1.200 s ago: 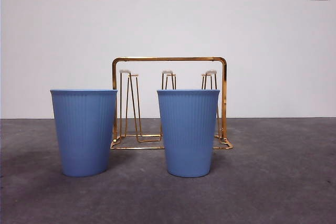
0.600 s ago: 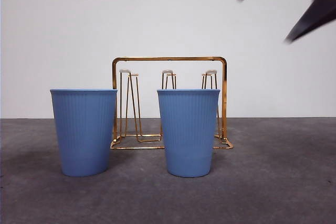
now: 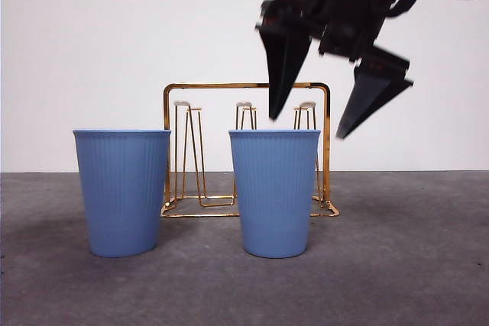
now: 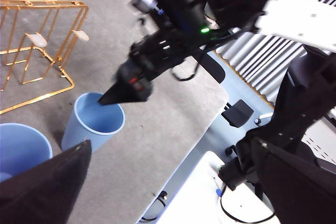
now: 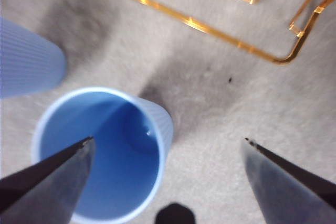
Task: Pick up cup 1,put cup 1 in the cup rack,pick up cup 2,put cup 2 in the cup rack
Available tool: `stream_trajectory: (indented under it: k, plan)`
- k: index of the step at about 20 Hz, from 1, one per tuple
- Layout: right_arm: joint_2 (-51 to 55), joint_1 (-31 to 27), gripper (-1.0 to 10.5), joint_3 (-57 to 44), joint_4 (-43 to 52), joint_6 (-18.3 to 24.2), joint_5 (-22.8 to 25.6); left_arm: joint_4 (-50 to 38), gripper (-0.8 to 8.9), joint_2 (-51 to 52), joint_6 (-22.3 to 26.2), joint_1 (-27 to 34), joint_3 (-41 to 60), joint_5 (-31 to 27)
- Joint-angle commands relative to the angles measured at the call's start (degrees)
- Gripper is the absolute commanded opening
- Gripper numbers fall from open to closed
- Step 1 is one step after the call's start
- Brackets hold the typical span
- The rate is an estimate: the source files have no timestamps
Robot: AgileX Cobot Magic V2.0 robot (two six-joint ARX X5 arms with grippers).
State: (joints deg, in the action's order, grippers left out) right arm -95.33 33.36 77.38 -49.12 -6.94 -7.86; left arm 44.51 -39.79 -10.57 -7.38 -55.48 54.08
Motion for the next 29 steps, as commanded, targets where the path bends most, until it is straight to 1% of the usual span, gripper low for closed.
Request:
stream_trajectory:
  k: [1, 2, 5, 6, 9, 10, 13, 17, 19, 21, 24, 25, 27, 28, 29]
  plan:
    - [-2.9, 0.1, 4.7, -0.1, 0.1, -1.0, 0.2, -0.5, 7.14, 0.0, 0.1, -0.6, -0.1, 0.3]
    - [-3.8, 0.1, 4.4, -0.1, 0.1, -1.0, 0.6, -0.5, 7.14, 0.0, 0.1, -0.6, -0.1, 0.3]
    - [-5.2, 0.1, 1.8, -0.1, 0.8, -1.0, 0.7, -0.5, 7.13, 0.0, 0.1, -0.6, -0.1, 0.3]
    - [-5.4, 0.1, 1.2, -0.1, 1.5, -1.0, 0.2, -0.5, 7.13, 0.0, 0.1, -0.6, -0.1, 0.3]
    - [-5.4, 0.1, 0.1, -0.1, 2.6, -0.4, -0.7, -0.5, 7.14, -0.1, 0.0, -0.6, -0.1, 0.3]
    - [-5.4, 0.1, -0.1, -0.1, 2.6, -0.3, -0.7, -0.5, 7.14, -0.2, 0.0, -0.6, -0.1, 0.3]
    - [-5.4, 0.0, -0.1, -0.1, 2.5, 1.0, -0.7, -0.5, 7.14, -0.7, -0.5, -0.6, -0.1, 0.3]
    - [-2.6, 0.0, -0.1, -0.1, -0.7, 3.3, -1.1, -1.9, 7.14, -1.7, -2.8, -1.2, -0.1, 0.4]
    - [2.4, 0.0, -0.1, -0.1, -1.8, 4.2, -1.1, -6.1, 7.14, -2.5, -6.4, -2.4, -0.1, 2.8]
    - [10.1, 0.0, -0.1, 0.0, -1.3, 4.2, -1.1, -14.1, 7.14, -3.4, -12.8, -3.8, -0.1, 5.0]
    - [24.8, 0.0, -0.1, 0.3, 3.3, 3.9, -1.1, -30.2, 7.14, -5.4, -24.1, -7.2, -0.1, 4.2]
    - [29.1, 0.0, -0.1, 0.3, 5.9, 3.4, -1.1, -35.1, 7.14, -6.2, -26.9, -8.5, -0.1, 3.4]
    - [37.4, 0.0, -0.1, 0.3, 12.6, 2.4, -1.1, -44.9, 7.14, -8.3, -32.3, -12.3, -0.1, -0.2]
    - [41.1, 0.0, -0.1, 0.3, 16.1, 2.4, -1.1, -49.8, 7.14, -9.7, -34.7, -14.9, -0.1, -3.1]
    - [43.5, 0.0, -0.1, 0.3, 18.6, 2.4, -1.1, -53.5, 7.14, -11.0, -36.2, -17.2, -0.1, -5.9]
